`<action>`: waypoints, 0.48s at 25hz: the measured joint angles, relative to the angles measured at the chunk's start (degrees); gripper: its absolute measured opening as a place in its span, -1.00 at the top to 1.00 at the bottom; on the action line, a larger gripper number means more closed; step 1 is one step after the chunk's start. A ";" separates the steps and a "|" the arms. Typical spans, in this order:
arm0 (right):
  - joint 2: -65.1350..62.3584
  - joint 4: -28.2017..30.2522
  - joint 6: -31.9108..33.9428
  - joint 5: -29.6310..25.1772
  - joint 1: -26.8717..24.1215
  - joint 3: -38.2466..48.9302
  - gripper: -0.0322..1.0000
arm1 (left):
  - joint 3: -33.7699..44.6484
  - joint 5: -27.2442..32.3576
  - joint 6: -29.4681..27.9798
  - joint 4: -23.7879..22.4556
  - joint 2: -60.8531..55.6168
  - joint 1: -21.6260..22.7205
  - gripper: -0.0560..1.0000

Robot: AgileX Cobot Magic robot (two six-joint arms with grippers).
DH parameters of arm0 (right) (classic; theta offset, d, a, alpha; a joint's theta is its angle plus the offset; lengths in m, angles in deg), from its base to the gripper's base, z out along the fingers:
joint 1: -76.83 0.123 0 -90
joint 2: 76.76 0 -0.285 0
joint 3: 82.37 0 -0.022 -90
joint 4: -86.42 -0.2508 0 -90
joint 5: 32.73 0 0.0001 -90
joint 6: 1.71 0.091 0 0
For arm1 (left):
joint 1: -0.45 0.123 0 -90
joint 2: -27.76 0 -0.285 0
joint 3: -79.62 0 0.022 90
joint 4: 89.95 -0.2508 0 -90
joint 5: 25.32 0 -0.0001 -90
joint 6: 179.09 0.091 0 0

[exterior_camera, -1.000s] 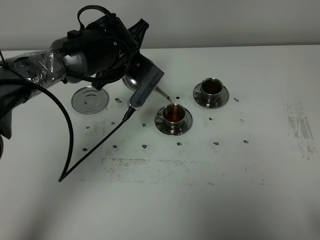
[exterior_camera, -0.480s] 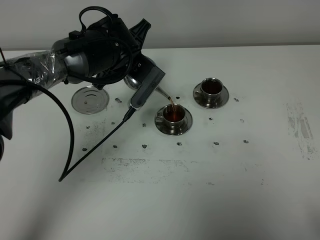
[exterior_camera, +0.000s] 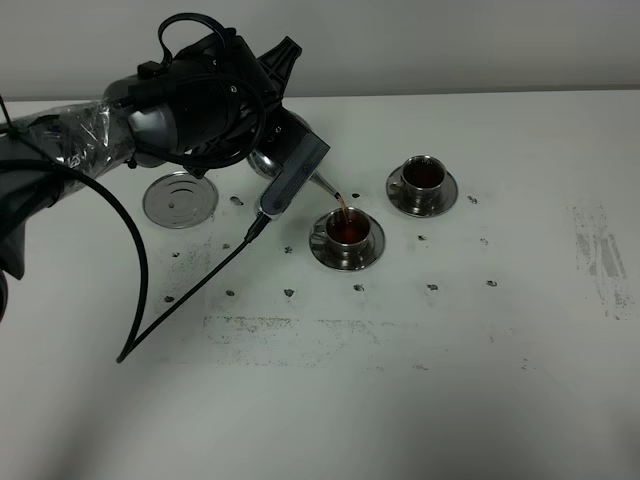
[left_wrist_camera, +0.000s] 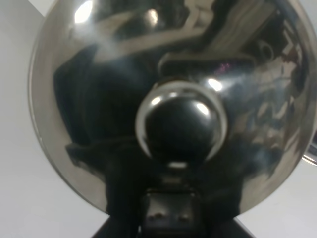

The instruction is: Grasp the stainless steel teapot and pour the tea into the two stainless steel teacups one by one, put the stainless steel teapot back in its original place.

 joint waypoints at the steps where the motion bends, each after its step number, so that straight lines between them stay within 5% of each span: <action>1: 0.00 0.00 0.00 0.00 0.00 0.00 0.05 | 0.00 -0.04 0.00 -0.05 0.00 0.00 0.54; 12: 0.00 0.00 0.00 0.00 0.00 0.00 0.05 | 0.00 -0.19 1.24 -0.15 0.00 0.00 0.54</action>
